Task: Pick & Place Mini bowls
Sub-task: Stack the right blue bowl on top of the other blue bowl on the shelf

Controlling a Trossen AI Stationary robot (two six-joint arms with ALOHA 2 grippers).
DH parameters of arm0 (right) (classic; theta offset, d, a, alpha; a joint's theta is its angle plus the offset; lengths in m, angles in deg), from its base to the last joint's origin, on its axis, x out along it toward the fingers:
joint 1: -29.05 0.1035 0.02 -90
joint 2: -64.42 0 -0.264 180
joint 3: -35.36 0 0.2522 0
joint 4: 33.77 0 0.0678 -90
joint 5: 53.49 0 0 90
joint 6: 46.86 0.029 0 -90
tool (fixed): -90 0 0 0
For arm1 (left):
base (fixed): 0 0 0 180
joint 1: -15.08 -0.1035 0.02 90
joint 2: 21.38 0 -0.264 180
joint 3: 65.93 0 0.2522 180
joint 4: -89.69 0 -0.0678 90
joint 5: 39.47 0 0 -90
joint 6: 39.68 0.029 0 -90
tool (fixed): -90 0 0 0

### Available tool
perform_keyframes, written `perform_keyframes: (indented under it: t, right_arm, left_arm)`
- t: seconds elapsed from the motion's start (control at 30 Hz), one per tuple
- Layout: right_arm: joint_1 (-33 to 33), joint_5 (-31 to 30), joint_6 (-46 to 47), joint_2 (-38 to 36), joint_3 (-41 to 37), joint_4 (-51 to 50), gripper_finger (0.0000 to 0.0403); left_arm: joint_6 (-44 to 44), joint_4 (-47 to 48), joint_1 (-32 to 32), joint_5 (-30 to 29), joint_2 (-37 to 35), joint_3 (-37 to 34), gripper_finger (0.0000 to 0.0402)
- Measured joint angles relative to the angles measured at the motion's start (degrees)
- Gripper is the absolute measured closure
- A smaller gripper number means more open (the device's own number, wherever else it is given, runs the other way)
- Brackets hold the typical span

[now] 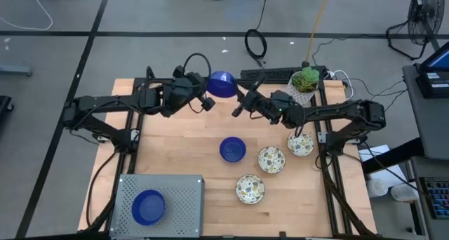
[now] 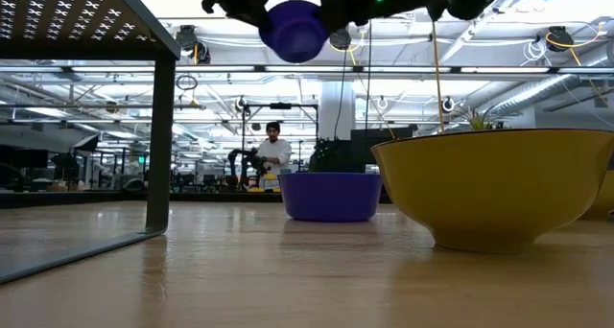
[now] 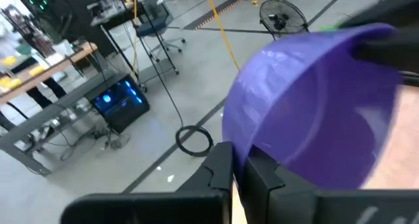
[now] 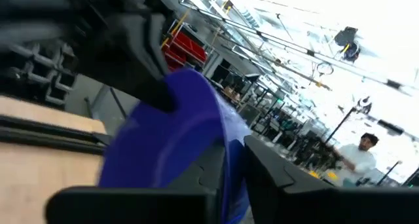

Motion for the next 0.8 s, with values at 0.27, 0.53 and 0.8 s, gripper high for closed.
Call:
perform_keyframes:
  t: [0.27,0.53,0.8]
  right_arm:
    - [1.14,-13.1,2.34,0.05,-0.32,-10.35,0.0295]
    - [0.95,-5.44,10.25,-1.53,-4.61,-19.0,0.0278]
    - [-3.84,3.44,18.95,-12.32,-13.88,-23.16,0.0288]
  left_arm:
    - [2.66,1.55,0.05,-5.56,-4.14,3.24,0.0396]
    - [-1.42,11.28,0.96,-1.03,-10.57,3.71,0.0396]
    - [-15.79,25.6,2.52,18.79,-18.63,3.63,0.0396]
